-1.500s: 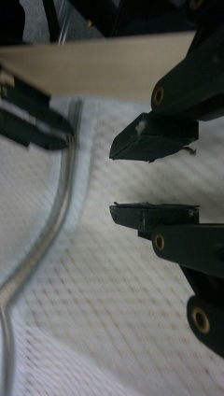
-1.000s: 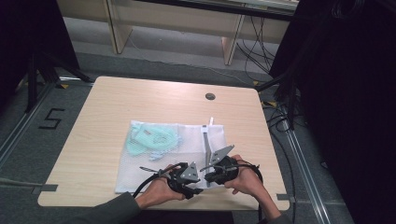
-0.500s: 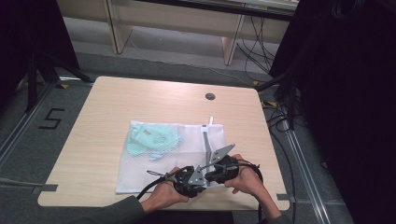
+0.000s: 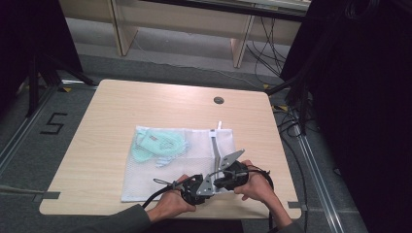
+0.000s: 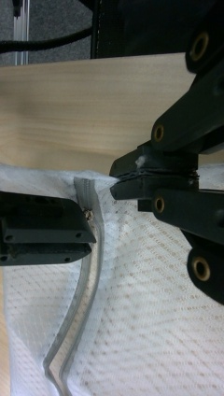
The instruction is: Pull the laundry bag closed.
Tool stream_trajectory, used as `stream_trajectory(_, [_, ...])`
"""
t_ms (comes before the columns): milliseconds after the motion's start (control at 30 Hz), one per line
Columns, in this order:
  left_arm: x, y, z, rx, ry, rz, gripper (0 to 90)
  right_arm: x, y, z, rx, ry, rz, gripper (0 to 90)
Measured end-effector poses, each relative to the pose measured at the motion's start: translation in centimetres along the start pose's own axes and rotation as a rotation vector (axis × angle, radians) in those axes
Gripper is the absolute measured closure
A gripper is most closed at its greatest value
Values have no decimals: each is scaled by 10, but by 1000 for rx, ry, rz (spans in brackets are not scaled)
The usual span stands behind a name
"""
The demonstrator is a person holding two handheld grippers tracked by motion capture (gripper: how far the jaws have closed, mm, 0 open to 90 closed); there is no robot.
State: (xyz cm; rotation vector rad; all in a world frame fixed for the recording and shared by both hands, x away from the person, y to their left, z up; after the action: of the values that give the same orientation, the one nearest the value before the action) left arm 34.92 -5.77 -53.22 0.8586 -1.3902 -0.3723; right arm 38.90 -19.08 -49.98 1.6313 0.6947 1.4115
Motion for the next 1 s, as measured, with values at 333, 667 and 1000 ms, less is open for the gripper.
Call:
stream_trajectory(333, [-2, 0, 2, -23, 25, 0, 887, -2, -7, 4, 9, -6, -13, 866])
stream_trajectory(667, [-2, 1, 2, -29, 18, 11, 887, -4, -13, 12, 5, -6, -16, 866])
stream_trajectory(1000, [-3, 1, 2, -40, 54, 11, 887, -1, -14, 13, 14, -12, -27, 866])
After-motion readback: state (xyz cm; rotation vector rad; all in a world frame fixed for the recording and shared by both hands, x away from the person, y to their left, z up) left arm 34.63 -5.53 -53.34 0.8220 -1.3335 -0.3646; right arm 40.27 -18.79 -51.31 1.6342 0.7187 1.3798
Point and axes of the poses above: each handheld gripper's, and its own axes: y roughly backward along the jaws, x roughly out of its top, z roughly to its right, the point moved 4 cm from there along -y, roughly forward along the jaws, and after that the axes turned 8 degrees about y, right-handed, at the moved point
